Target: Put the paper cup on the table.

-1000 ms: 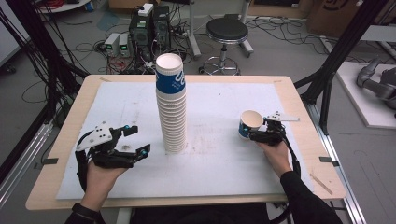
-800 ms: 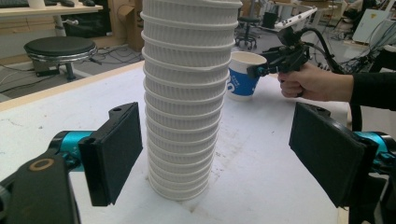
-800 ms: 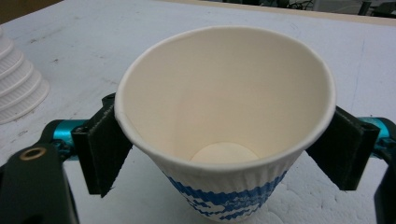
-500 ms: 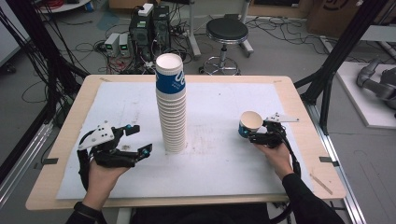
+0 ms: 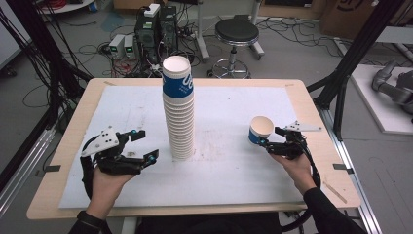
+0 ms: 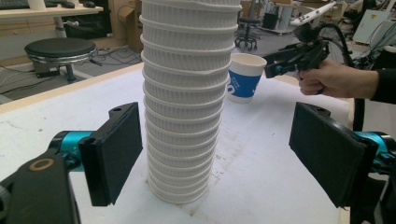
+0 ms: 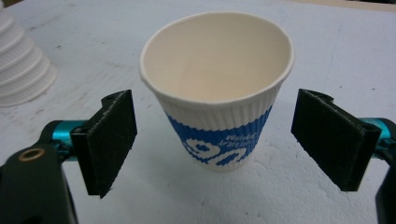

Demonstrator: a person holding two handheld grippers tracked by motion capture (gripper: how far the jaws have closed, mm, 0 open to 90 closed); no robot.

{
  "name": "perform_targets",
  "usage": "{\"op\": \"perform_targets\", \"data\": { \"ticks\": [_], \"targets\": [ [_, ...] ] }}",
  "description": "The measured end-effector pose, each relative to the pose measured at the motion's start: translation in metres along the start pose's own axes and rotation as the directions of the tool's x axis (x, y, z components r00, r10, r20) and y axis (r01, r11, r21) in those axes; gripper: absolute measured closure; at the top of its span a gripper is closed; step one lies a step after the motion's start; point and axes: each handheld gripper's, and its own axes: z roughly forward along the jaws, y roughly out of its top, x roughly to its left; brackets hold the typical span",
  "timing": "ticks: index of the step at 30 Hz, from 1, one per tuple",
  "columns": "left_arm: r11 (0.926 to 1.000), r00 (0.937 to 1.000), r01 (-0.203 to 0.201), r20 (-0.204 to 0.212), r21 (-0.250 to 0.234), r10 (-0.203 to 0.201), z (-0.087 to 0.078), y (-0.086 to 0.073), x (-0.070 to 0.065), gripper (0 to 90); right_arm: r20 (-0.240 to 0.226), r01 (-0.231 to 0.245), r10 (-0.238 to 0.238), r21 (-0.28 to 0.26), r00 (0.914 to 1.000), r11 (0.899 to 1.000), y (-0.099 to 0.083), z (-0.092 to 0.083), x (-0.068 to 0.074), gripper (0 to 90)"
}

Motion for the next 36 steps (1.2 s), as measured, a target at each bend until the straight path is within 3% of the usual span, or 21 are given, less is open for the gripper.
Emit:
{"op": "perform_targets", "data": {
  "ticks": [10, 11, 17, 20, 23, 24, 27, 30, 31, 36],
  "targets": [
    [1.0, 1.0, 0.002, -0.001, 0.004, -0.002, 0.004, 0.002, 0.002, 17.1, -0.039, 0.011, -0.013, -0.057, 0.9992, 0.998, -0.001, -0.035, 0.002, 14.5],
    [1.0, 1.0, 0.002, -0.004, 0.0, -0.002, 0.004, 0.003, 0.002, 17.1, -0.068, 0.021, -0.026, -0.075, 0.9974, 0.997, 0.003, -0.042, 0.005, 14.5],
    [1.0, 1.0, 0.006, 0.001, -0.006, -0.006, 0.007, 0.005, 0.002, 17.1, -0.115, 0.071, -0.088, -0.145, 0.9894, 0.987, 0.022, -0.059, 0.017, 14.5],
    [1.0, 1.0, 0.0, 0.006, -0.008, 0.0, 0.007, 0.006, 0.001, 17.1, -0.139, 0.105, -0.129, -0.169, 0.9819, 0.98, 0.033, -0.065, 0.027, 14.6],
    [1.0, 0.9999, -0.008, 0.01, -0.006, 0.008, 0.007, 0.007, 0.0, 17.1, -0.175, 0.147, -0.183, -0.203, 0.9674, 0.968, 0.046, -0.07, 0.038, 14.6],
    [0.9999, 0.9999, -0.007, 0.011, -0.007, 0.007, 0.007, 0.007, 0.0, 17.1, -0.175, 0.147, -0.183, -0.203, 0.9674, 0.968, 0.046, -0.07, 0.038, 14.6],
    [0.9999, 0.9998, -0.015, 0.013, -0.005, 0.015, 0.005, 0.007, -0.003, 17.1, -0.207, 0.159, -0.217, -0.263, 0.9539, 0.951, 0.056, -0.077, 0.047, 14.7],
    [0.9996, 0.9994, -0.028, 0.018, -0.002, 0.028, 0.003, 0.008, -0.005, 17.1, -0.232, 0.145, -0.214, -0.279, 0.9489, 0.949, 0.06, -0.079, 0.049, 14.8],
    [0.9995, 0.9993, -0.033, 0.018, -0.001, 0.033, 0.002, 0.009, -0.006, 17.1, -0.257, 0.139, -0.216, -0.286, 0.9419, 0.948, 0.063, -0.081, 0.051, 14.8],
    [0.9992, 0.9991, -0.039, 0.015, -0.001, 0.039, -0.002, 0.008, -0.008, 17.1, -0.276, 0.156, -0.241, -0.296, 0.9307, 0.942, 0.066, -0.082, 0.054, 15.0]
  ]
}}
